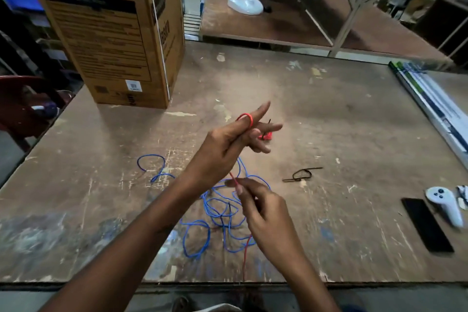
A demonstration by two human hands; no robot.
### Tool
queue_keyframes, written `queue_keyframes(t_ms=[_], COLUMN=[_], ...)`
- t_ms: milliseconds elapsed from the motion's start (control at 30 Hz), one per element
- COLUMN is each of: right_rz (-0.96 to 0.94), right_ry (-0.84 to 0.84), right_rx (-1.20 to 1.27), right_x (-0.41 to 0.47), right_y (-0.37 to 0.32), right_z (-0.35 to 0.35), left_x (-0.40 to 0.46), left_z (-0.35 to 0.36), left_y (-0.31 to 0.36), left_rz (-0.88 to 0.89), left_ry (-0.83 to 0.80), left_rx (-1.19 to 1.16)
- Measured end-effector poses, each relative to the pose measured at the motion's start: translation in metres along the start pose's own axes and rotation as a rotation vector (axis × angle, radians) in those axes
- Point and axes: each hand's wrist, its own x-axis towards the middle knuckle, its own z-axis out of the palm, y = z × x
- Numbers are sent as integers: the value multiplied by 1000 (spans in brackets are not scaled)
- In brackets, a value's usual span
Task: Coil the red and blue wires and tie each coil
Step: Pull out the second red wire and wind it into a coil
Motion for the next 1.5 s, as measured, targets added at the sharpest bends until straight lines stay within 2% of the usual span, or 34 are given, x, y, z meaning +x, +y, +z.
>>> queue_keyframes(t_ms=[100,133,367,467,533,600,667,767,833,933,1000,1067,1167,1267,1433,1500], right_rz=[114,134,125,117,123,108,31,-55,-103,-128,-74,7,84,139,60,16], right_ry=[92,126,84,77,0,-142,-264,-347,-294,-25,132,181,104,41,-226,-291], right_rx=[300,331,110,180,336,484,498,489,481,522,519,519,607,635,336,287], right_x=[-16,-18,-4,3,6,5,3,9,19,49,78,97,90,50,-11,-24], right_y=[11,13,18,15,11,6,1,-5,-13,-19,-4,15,47,63,64,55], right_z=[-11,-17,-43,-49,-57,-69,-84,-104,-116,-125,-122,-110,-80,-48,-32,-42], left_x=[1,1,0,-2,-6,-9,-12,-16,-21,-26,-27,-25,-16,-3,7,12], left_z=[-10,-11,16,26,31,35,39,50,58,70,77,85,90,86,89,87], left_y=[-16,-19,-27,-32,-38,-40,-35,-29,-30,-29,-22,-14,-1,4,2,-3], left_rz=[-87,-115,-113,-41,-91,-167,-224,-285,-326,-319,-298,-277,-215,-198,-228,-185], left_ry=[-42,-66,-63,-145,-160,-102,-47,-39,25,25,-6,-18,-13,37,131,166], left_rx=[126,111,239,472,497,419,349,210,95,74,88,64,36,135,9,152])
